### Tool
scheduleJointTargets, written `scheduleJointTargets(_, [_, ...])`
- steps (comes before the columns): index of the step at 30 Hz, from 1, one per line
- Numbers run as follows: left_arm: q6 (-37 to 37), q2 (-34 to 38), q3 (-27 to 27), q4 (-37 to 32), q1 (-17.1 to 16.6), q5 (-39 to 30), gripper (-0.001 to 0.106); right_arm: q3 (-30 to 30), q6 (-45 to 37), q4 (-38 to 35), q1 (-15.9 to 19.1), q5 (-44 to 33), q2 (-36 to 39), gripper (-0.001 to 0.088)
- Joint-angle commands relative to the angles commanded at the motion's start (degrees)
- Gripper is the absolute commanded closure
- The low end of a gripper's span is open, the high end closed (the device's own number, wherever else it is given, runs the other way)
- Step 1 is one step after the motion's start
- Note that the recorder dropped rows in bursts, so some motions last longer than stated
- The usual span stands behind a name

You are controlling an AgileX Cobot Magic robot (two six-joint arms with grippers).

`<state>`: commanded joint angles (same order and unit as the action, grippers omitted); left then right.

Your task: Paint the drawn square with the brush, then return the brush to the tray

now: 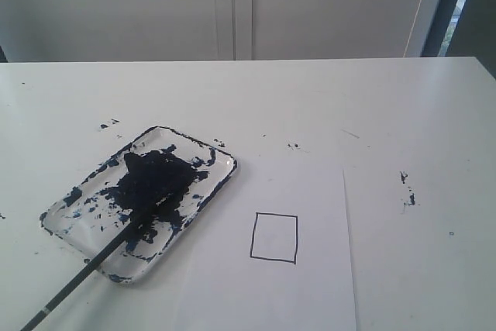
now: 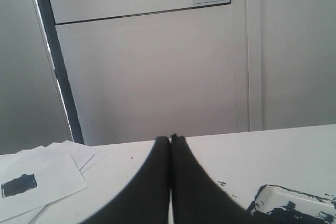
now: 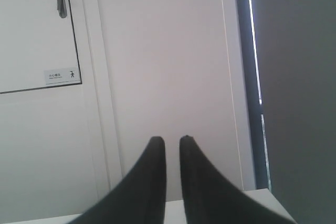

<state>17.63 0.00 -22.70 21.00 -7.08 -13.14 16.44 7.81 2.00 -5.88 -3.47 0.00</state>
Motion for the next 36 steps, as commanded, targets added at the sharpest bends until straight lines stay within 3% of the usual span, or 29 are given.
scheduleJointTargets(4, [0.26,0.00,0.00,0.00,0.00,-7.90,0.105,0.26,-0.40,0.00,0.00,-5.29,0.00,0.0761])
scheduleJointTargets(10, [0.26,1.99,-0.10,0.79,0.00,-9.47,0.105,3.38,-4.81,-1.09,-0.41,-12.25,1.87,0.0795])
scheduleJointTargets(14, [0.35,3.86,-0.10,3.26,0.00,-11.54,0.105,6.71,-12.02,-9.09,-1.51,-15.76,4.35,0.0866])
scheduleJointTargets(16, [0.35,4.37,-0.10,3.46,0.00,-12.48,0.105,8.14,-17.39,-16.51,-2.18,-17.77,5.77,0.0868])
scheduleJointTargets(24, [2.37,4.76,-0.43,9.24,0.00,-18.32,0.105,10.04,-45.52,-41.96,-3.40,-32.38,11.55,0.0868])
scheduleJointTargets(28, [4.21,4.98,-0.43,10.88,0.00,-19.32,0.105,10.04,-51.26,-44.17,-3.40,-37.49,14.66,0.0868])
scheduleJointTargets(36, [6.10,10.59,-0.12,11.14,0.00,-23.77,0.105,10.04,-51.26,-47.57,-3.40,-41.04,18.14,0.0868])
